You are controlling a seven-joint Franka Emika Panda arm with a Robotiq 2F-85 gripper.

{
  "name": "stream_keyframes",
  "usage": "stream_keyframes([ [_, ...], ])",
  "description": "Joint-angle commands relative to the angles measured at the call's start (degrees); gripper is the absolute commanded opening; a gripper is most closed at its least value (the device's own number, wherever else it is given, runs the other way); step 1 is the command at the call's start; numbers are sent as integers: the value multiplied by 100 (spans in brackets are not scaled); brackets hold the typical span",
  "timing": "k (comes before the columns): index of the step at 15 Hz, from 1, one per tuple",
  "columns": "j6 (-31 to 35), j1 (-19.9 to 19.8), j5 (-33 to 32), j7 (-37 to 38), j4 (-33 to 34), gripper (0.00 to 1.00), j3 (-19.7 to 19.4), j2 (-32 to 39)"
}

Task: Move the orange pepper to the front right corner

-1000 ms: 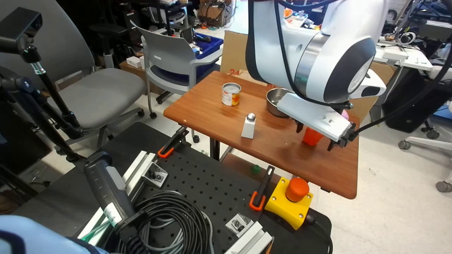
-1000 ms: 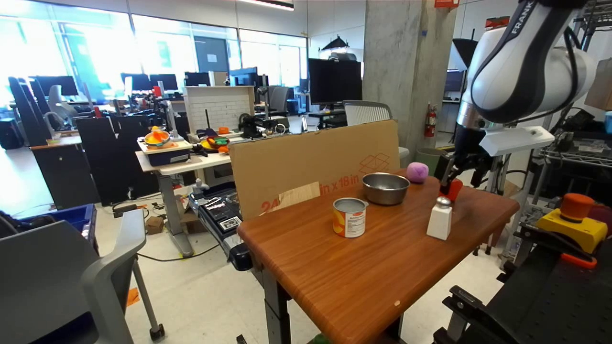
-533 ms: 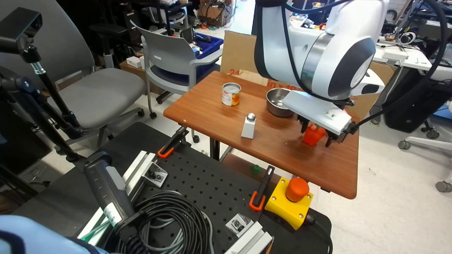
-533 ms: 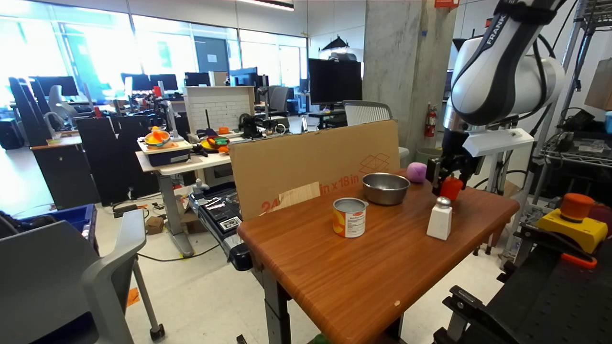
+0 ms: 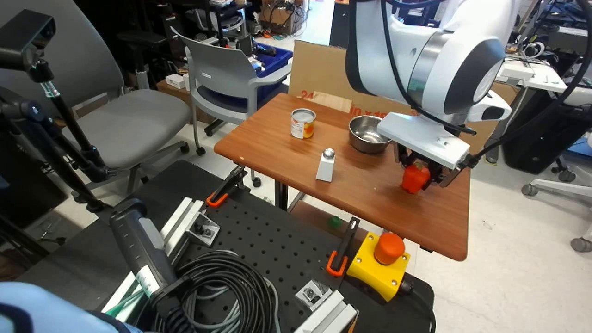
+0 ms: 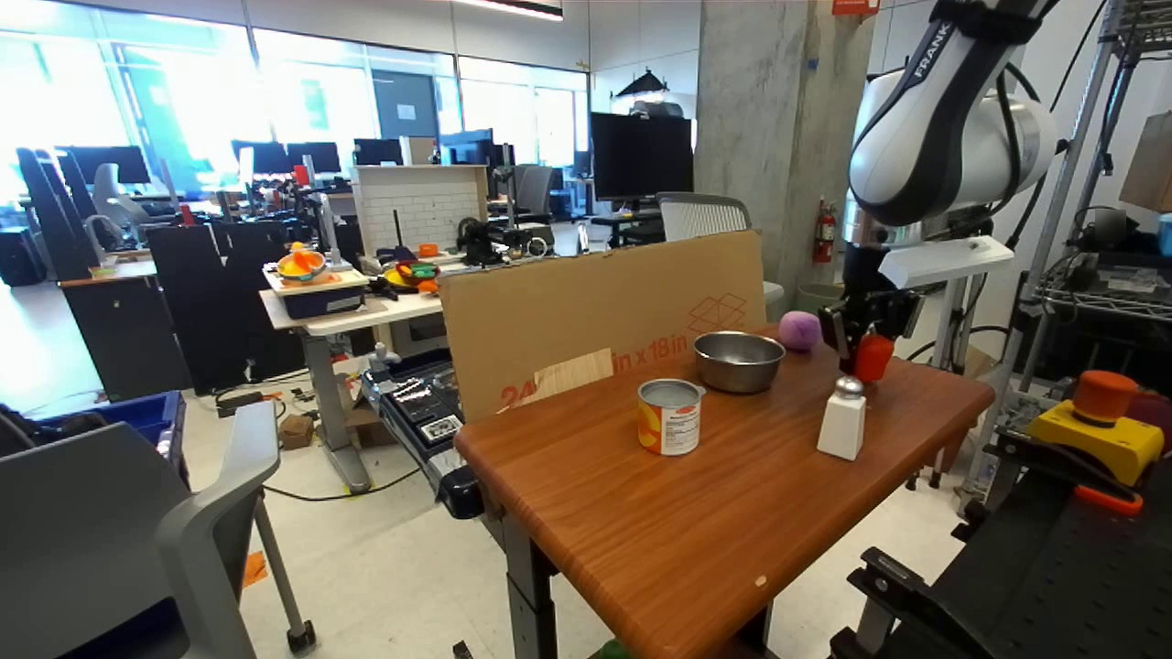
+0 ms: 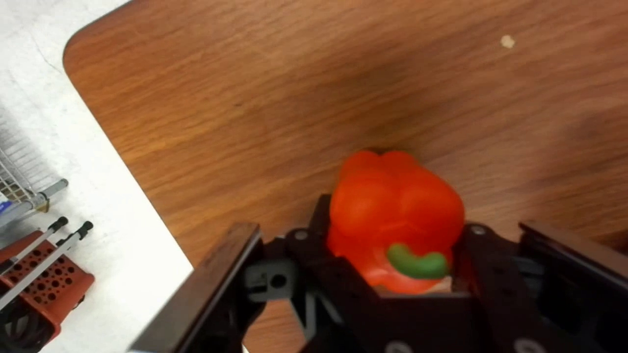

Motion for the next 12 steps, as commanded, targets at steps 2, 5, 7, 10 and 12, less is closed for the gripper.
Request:
stream_keyframes([
  [2, -964, -158, -102, -175, 185, 20, -95, -297],
  [5, -1047, -209, -404, -234, 215, 20, -332, -289],
  [7, -962, -192, -644, -139, 258, 20, -531, -125],
  [10, -883, -226, -841, -73, 293, 20, -695, 144],
  [12, -875, -295, -772, -57, 289, 20, -676, 316],
])
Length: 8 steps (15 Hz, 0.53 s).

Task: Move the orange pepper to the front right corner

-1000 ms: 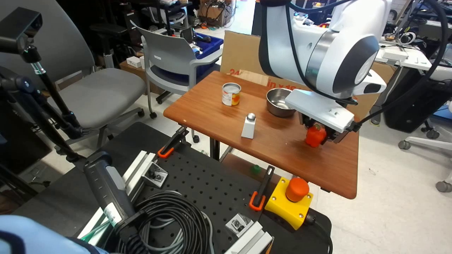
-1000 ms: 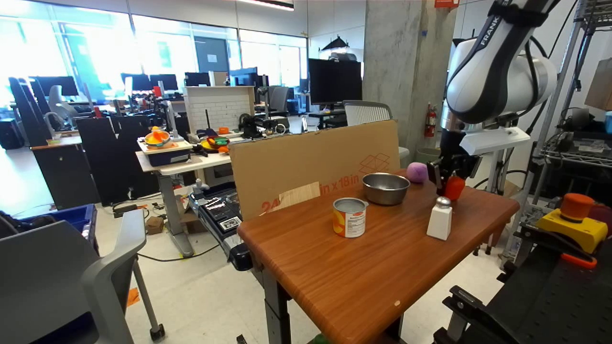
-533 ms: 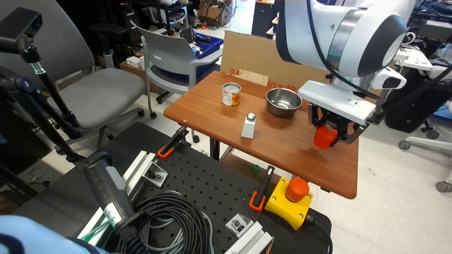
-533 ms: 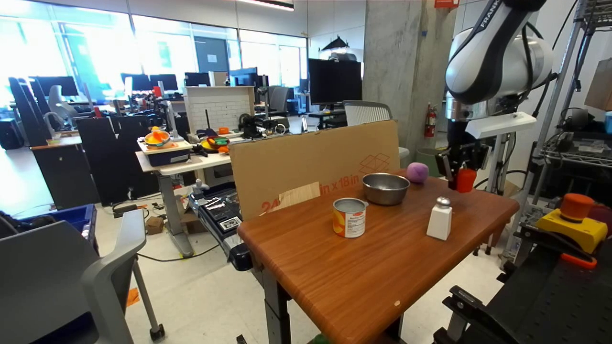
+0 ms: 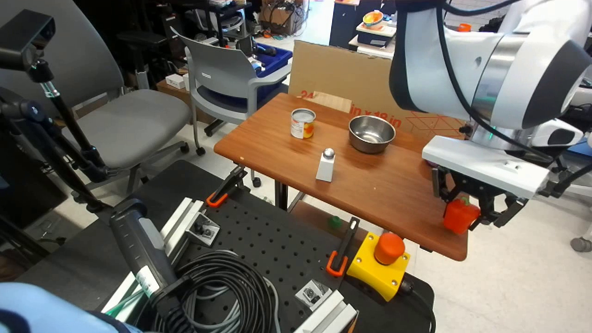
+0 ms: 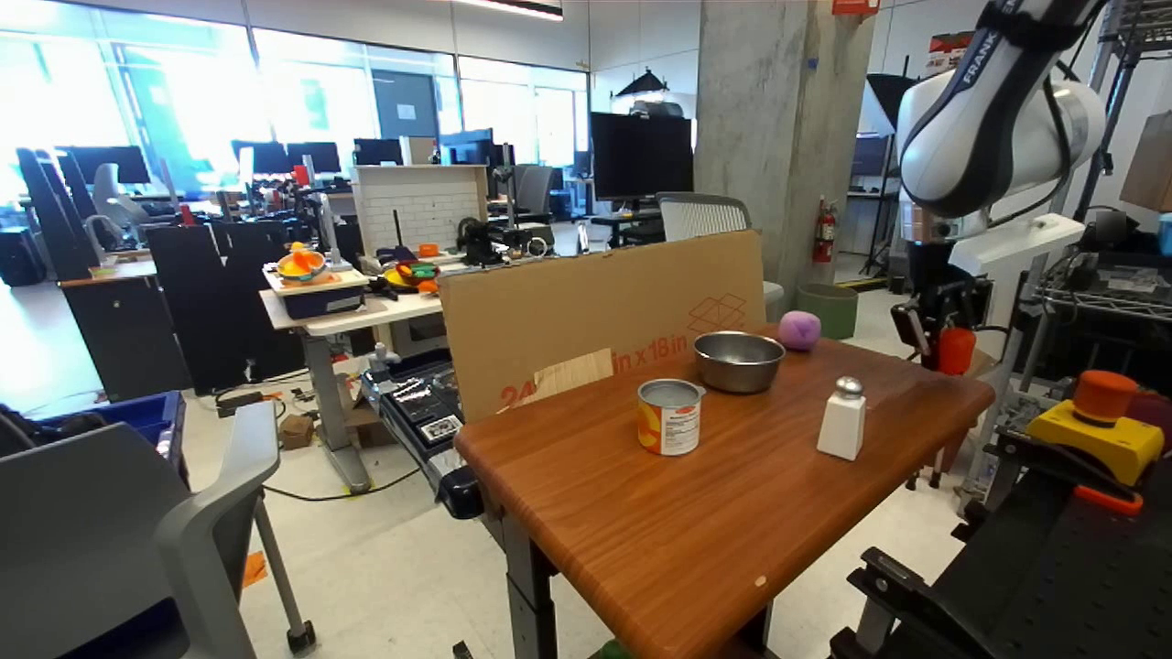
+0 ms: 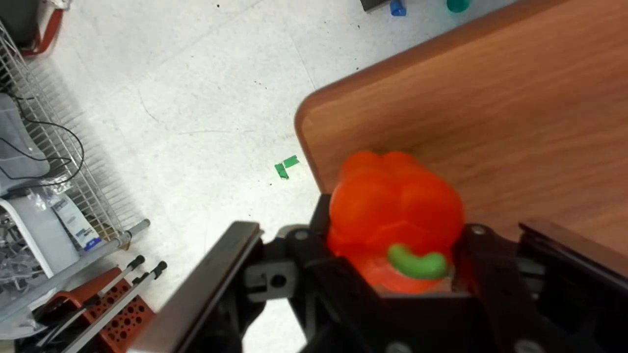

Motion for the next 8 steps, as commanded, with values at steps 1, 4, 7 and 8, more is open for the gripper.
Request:
stream_keyframes([
  [1, 67, -116, -35, 64, 85, 20, 26, 336],
  [4, 279, -156, -33, 52, 28, 20, 24, 334],
  [7, 398, -174, -47, -50, -127, 77, 44, 177],
  [8, 391, -199, -23, -108, -181, 84, 73, 110],
])
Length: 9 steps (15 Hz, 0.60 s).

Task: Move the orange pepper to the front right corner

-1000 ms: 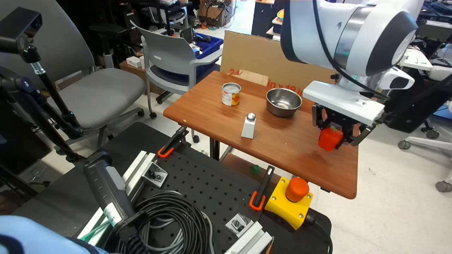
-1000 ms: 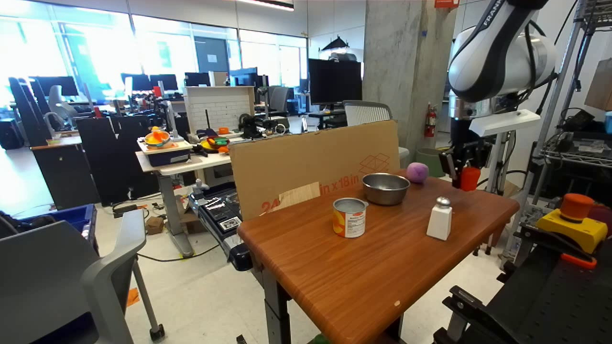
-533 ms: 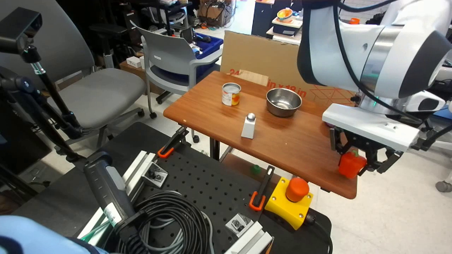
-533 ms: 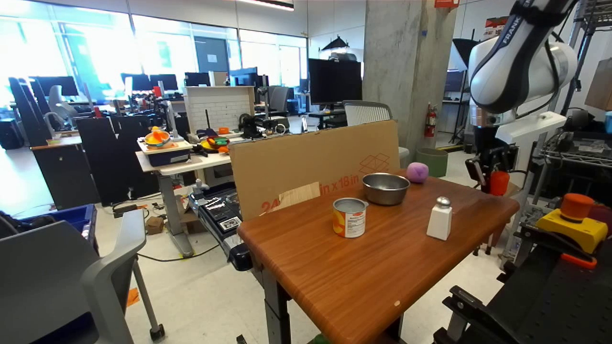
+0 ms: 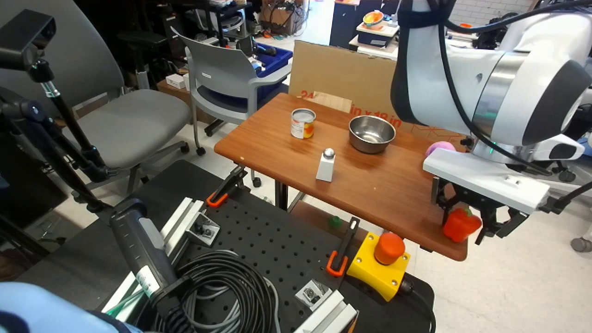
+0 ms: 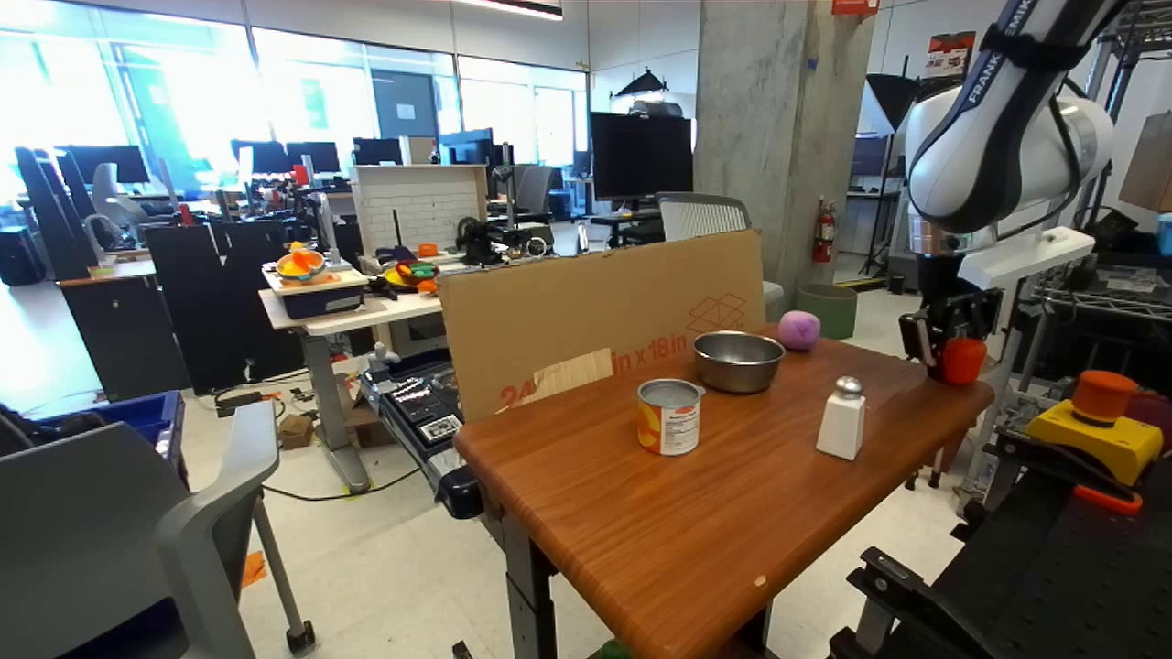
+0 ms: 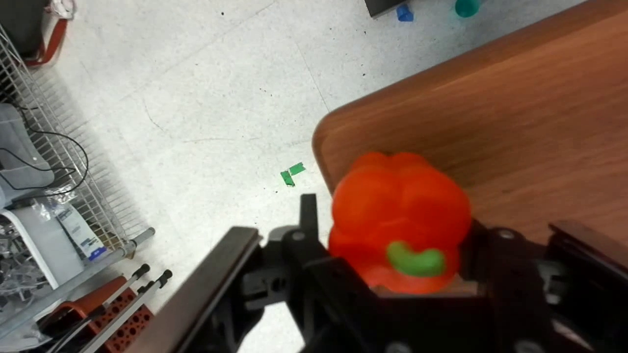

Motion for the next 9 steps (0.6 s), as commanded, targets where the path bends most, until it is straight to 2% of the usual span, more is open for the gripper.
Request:
stream_keyframes([
  [1, 215, -130, 6, -175, -211, 92, 128, -130],
  [2, 174, -151, 28, -237, -268, 99, 160, -217],
  [3, 132, -173, 42, -310, -342, 100, 196, -335],
  [6, 102, -125, 15, -463, -581, 100, 280, -799],
  [9, -131, 227, -309, -376, -832, 100, 173, -1597],
])
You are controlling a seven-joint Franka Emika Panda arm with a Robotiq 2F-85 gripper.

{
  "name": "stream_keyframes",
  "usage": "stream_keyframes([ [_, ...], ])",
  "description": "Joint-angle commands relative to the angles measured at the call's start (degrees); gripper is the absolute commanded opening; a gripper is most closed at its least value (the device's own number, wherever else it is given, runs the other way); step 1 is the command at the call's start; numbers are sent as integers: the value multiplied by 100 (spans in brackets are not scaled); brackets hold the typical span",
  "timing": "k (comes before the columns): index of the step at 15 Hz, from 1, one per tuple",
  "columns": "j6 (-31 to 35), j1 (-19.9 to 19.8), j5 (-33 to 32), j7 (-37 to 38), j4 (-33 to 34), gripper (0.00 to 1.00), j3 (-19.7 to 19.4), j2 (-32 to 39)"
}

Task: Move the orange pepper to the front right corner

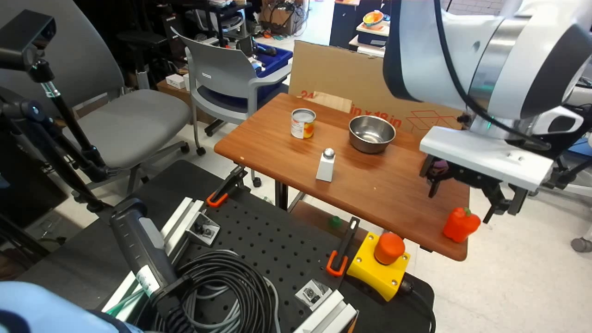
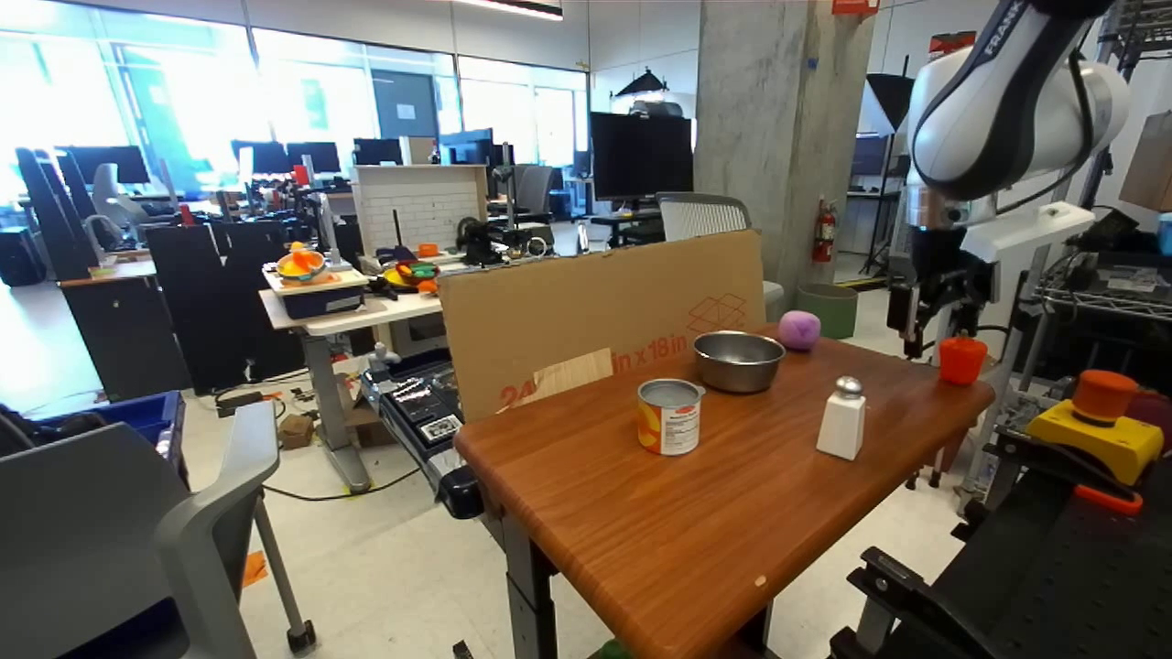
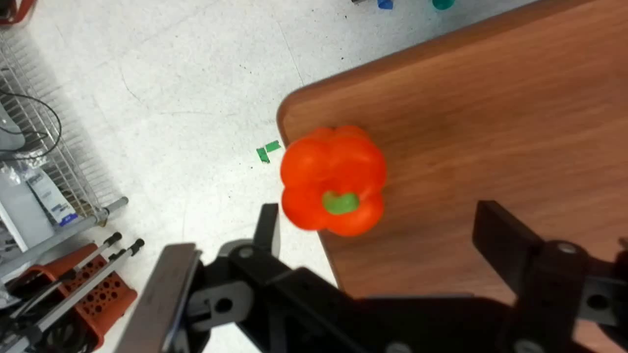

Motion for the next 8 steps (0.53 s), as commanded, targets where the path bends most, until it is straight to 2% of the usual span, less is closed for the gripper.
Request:
stream_keyframes([
  [1, -304, 361, -477, 16, -525, 100, -94, -1227],
  [4, -763, 335, -389, -124, -732, 100, 192, -2024],
  [5, -487, 250, -405, 11, -379, 100, 184, -1414],
  [8, -751, 240, -386, -19, -617, 100, 305, -1964],
])
